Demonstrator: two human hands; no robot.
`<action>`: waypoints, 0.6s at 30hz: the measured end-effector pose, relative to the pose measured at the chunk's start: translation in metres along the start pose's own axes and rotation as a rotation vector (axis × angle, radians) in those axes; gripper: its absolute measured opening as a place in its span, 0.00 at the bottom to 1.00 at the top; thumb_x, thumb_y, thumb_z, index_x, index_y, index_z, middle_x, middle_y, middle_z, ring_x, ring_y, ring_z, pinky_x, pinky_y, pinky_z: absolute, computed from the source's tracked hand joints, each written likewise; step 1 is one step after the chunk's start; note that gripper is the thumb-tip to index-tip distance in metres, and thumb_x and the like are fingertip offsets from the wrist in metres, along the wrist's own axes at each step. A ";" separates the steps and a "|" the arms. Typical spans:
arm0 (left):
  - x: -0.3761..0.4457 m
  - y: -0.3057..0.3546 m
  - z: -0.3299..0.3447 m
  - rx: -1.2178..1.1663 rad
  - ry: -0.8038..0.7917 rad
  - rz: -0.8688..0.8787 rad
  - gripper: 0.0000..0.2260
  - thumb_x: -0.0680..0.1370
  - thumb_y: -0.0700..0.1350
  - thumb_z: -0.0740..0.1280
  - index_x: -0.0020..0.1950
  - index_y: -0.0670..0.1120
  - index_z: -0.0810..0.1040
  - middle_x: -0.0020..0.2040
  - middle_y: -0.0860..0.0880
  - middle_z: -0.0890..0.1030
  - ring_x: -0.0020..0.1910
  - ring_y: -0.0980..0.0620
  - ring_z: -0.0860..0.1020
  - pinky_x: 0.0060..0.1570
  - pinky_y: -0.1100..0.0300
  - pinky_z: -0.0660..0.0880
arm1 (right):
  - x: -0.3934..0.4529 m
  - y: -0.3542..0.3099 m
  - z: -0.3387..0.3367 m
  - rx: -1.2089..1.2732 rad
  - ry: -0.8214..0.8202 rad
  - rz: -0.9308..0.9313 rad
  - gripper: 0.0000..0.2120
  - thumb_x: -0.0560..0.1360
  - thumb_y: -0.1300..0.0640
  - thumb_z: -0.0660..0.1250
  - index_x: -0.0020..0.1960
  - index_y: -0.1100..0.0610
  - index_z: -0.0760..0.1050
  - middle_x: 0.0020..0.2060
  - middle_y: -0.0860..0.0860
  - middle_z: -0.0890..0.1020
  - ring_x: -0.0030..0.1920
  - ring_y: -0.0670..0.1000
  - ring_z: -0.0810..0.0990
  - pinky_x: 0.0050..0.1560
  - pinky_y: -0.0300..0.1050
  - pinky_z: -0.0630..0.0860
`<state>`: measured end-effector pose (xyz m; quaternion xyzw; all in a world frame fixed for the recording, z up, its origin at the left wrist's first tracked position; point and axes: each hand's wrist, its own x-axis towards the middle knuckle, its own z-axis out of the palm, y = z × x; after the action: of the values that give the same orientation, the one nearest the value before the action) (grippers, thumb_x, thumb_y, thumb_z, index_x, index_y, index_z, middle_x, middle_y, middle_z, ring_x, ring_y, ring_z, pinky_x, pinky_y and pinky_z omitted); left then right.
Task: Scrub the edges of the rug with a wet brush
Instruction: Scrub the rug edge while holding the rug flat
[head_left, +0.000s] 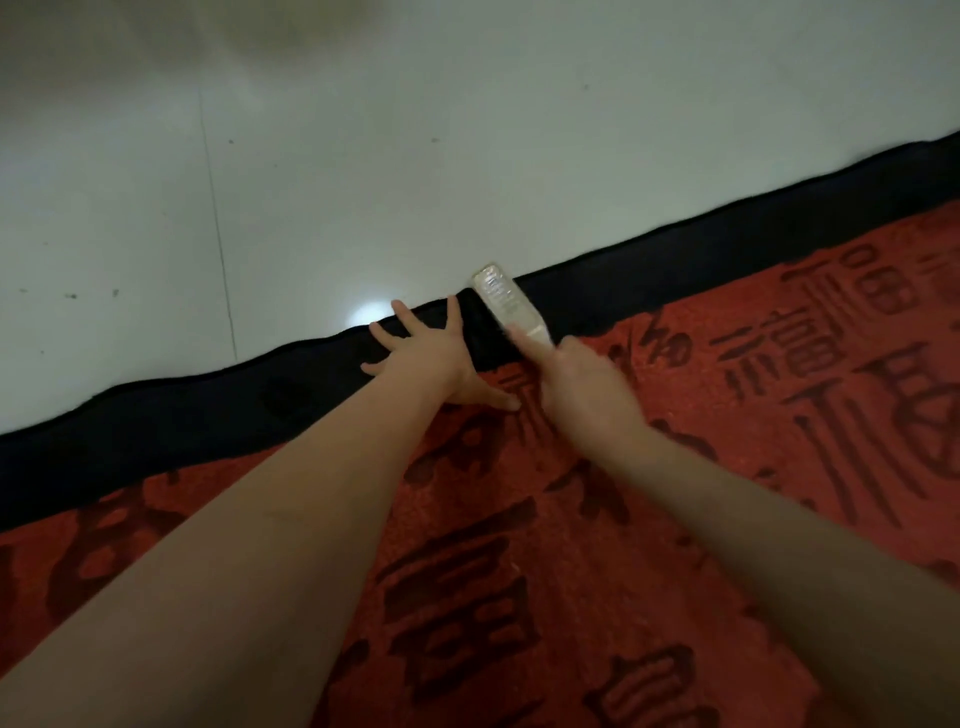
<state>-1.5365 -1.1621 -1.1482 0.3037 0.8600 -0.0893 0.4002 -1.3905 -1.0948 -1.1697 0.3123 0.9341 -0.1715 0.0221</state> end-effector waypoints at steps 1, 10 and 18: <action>0.000 0.002 0.003 0.015 0.012 -0.011 0.65 0.60 0.71 0.75 0.76 0.56 0.28 0.75 0.36 0.28 0.74 0.27 0.36 0.68 0.25 0.50 | 0.010 0.023 -0.010 -0.065 0.012 0.039 0.29 0.78 0.60 0.58 0.75 0.41 0.59 0.45 0.57 0.73 0.47 0.64 0.78 0.45 0.53 0.73; 0.001 -0.007 0.017 -0.029 0.080 0.010 0.67 0.60 0.71 0.75 0.76 0.54 0.27 0.75 0.39 0.26 0.74 0.30 0.33 0.69 0.26 0.46 | -0.006 -0.002 0.006 -0.033 -0.045 -0.030 0.30 0.79 0.58 0.57 0.77 0.41 0.55 0.49 0.59 0.78 0.48 0.61 0.78 0.46 0.52 0.73; -0.008 -0.026 0.025 -0.052 0.133 0.040 0.65 0.62 0.71 0.73 0.78 0.45 0.31 0.77 0.41 0.29 0.76 0.34 0.33 0.72 0.31 0.44 | -0.015 -0.042 0.013 0.097 -0.030 0.082 0.30 0.78 0.61 0.58 0.76 0.41 0.58 0.49 0.59 0.79 0.49 0.62 0.79 0.45 0.52 0.71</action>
<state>-1.5320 -1.1963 -1.1612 0.3155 0.8804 -0.0388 0.3519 -1.4046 -1.1392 -1.1672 0.3483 0.9107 -0.2204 0.0279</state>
